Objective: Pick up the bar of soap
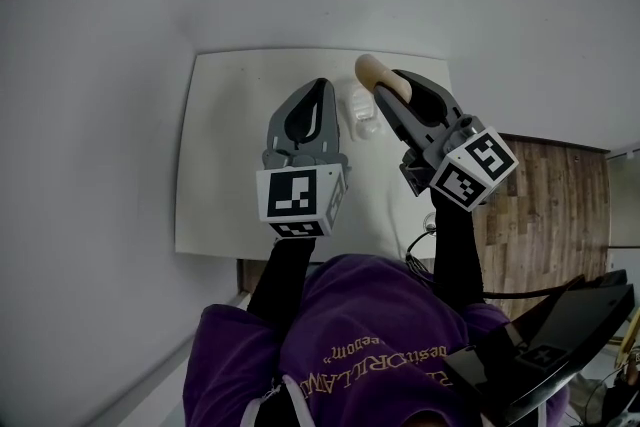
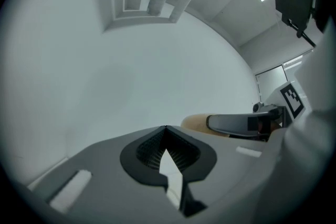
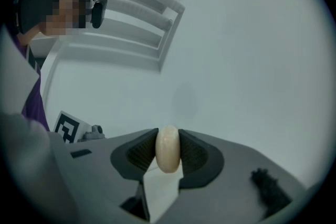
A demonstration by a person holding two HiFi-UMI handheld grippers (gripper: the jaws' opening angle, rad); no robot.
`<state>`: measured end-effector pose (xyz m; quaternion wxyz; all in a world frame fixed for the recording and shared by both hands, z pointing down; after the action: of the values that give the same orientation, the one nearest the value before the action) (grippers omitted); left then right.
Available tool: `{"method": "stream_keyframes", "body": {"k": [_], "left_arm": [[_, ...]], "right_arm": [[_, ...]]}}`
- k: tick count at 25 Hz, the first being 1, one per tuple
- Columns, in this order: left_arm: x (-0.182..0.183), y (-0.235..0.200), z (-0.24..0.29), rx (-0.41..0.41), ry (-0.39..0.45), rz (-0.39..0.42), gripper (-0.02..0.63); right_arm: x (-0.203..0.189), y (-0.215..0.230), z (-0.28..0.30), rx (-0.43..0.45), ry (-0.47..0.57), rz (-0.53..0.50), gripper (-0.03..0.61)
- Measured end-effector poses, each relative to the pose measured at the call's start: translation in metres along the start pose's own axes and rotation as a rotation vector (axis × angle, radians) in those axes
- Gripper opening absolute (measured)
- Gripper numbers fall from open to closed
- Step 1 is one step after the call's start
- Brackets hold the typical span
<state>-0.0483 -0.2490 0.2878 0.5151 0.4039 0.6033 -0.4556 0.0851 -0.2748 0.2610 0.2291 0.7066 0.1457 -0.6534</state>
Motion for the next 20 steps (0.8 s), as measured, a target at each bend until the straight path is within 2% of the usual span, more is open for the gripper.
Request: {"method": "stream_keyframes", "body": {"k": [20], "left_arm": [[0.0017,-0.0076,0.0079,-0.003,0.011,-0.006,0.005]], "right_arm": [[0.0006,0.0062,0.0086,-0.014,0.016,0.004,0.124]]}}
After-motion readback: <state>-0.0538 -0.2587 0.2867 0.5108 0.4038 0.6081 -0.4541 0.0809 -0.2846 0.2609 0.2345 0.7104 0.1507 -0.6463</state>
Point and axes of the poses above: the fingertips, and each gripper's own axes: z forward along the fingers, y to its right, x out of its top, the point moved 5 cm from there along -z, backward along the fingers, and after that the axes turned 1 degree about -x, right-handed, at the moved point
